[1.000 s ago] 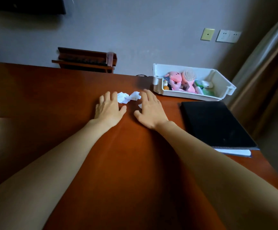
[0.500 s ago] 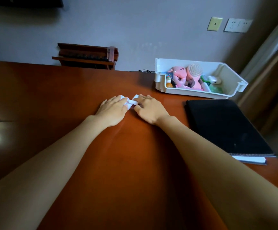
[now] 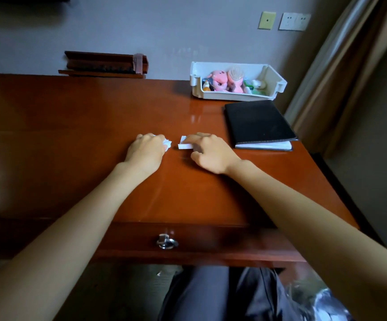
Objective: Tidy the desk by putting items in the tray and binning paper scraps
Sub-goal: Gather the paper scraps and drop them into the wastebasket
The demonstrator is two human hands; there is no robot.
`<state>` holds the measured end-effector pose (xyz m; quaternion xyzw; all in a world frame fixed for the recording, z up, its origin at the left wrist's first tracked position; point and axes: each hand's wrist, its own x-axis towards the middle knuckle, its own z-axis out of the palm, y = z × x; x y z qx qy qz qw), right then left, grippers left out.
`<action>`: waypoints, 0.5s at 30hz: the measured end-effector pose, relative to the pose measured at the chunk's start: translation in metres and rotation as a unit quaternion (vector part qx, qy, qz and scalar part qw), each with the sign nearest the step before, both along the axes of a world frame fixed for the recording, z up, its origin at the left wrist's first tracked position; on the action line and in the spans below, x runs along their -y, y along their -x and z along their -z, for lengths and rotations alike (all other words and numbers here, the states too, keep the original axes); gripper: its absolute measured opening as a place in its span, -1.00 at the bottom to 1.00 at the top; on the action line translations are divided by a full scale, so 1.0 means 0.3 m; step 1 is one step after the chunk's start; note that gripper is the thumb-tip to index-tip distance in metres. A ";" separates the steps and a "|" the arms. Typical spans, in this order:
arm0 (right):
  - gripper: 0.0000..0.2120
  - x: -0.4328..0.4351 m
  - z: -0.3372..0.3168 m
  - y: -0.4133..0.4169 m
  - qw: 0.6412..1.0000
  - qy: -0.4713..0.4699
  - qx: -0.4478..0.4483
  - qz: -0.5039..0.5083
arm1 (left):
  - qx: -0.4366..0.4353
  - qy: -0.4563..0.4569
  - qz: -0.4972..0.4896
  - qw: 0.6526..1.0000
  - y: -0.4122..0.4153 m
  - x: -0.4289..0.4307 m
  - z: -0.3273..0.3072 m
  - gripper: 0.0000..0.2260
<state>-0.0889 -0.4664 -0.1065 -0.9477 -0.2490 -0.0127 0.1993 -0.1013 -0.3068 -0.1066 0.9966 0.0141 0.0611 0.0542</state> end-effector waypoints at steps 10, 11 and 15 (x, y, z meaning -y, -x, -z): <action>-0.46 0.018 0.034 0.099 0.992 0.058 0.096 0.060 | 0.007 0.041 -0.050 0.998 0.133 0.041 -0.029 -0.59; -0.48 0.014 0.035 0.094 0.992 0.077 0.083 0.064 | -0.015 0.046 -0.049 0.998 0.126 0.040 -0.025 -0.57; -0.54 0.009 0.041 0.083 0.989 0.094 0.087 0.075 | -0.013 -0.037 -0.018 0.999 0.105 0.049 0.021 -0.58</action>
